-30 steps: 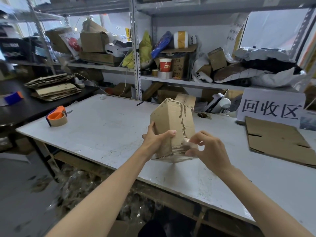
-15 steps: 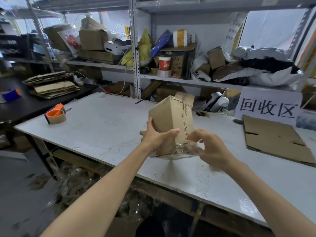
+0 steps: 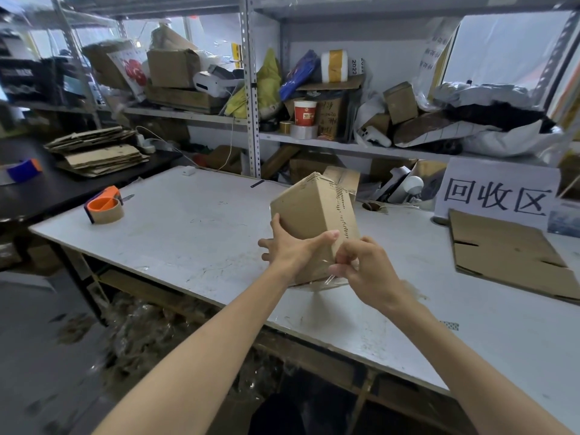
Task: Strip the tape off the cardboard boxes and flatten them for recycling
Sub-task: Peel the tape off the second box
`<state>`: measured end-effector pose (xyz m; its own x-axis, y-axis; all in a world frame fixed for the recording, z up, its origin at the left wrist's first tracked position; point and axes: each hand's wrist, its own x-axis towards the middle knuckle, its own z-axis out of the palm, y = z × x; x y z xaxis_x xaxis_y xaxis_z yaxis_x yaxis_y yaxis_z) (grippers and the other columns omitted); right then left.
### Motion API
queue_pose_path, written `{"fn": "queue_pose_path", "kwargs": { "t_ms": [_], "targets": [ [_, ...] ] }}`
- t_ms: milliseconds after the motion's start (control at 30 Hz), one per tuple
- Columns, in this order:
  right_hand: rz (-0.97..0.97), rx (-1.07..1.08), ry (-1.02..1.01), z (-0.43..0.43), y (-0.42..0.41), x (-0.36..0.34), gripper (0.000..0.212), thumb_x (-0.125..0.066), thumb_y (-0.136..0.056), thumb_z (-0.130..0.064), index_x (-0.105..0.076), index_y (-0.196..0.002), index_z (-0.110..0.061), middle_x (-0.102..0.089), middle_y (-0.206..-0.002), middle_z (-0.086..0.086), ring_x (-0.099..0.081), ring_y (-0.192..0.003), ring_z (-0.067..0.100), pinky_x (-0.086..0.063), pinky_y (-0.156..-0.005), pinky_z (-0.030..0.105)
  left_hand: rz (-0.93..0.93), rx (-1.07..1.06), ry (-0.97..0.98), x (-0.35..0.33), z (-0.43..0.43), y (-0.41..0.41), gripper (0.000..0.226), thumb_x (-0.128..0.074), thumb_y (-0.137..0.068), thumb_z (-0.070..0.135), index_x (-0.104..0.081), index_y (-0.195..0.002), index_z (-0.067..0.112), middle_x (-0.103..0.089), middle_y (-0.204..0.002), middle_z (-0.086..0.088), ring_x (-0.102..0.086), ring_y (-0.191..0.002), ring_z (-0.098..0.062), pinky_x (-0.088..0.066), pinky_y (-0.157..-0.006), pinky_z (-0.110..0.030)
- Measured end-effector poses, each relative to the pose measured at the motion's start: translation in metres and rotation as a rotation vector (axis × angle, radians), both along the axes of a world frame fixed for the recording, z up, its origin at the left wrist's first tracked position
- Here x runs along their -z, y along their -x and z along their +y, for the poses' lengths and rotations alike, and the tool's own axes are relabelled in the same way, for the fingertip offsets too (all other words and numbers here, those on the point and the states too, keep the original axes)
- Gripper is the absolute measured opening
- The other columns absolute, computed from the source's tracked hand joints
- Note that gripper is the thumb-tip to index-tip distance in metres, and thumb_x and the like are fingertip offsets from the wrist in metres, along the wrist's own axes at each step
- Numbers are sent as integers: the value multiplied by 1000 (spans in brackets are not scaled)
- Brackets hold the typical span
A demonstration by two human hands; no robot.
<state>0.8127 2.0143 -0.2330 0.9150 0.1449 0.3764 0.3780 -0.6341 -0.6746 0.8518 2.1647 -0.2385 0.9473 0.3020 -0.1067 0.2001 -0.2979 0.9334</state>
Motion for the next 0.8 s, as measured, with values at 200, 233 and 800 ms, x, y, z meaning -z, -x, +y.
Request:
{"fn": "queue_pose_path", "kwargs": {
  "t_ms": [200, 233, 800],
  "targets": [
    [-186, -159, 58, -13, 7, 0, 24, -73, -74, 4, -54, -69, -9, -58, -80, -5, -43, -86, 8, -37, -69, 23, 74, -56, 315, -2, 20, -11, 120, -86, -59, 56, -21, -155, 29, -40, -144, -13, -43, -128, -37, -43, -102, -51],
    [-197, -110, 22, -17, 4, -1, 21, -74, -76, 0, -56, -71, -8, -59, -86, -1, -45, -89, 11, -41, -71, 24, 91, -10, 338, -3, 24, -12, 116, -85, -62, 55, -21, -155, 27, -43, -144, -13, -45, -128, -37, -42, -103, -53],
    [-65, 113, -61, 8, -14, -2, 19, -72, -73, 3, -76, -88, -7, -69, -78, 2, -66, -71, 9, -58, -71, 30, 31, 106, 200, -13, 25, -20, 90, -81, -76, 24, -31, -151, 16, -45, -149, -10, -49, -130, -28, -45, -104, -46]
  ]
}}
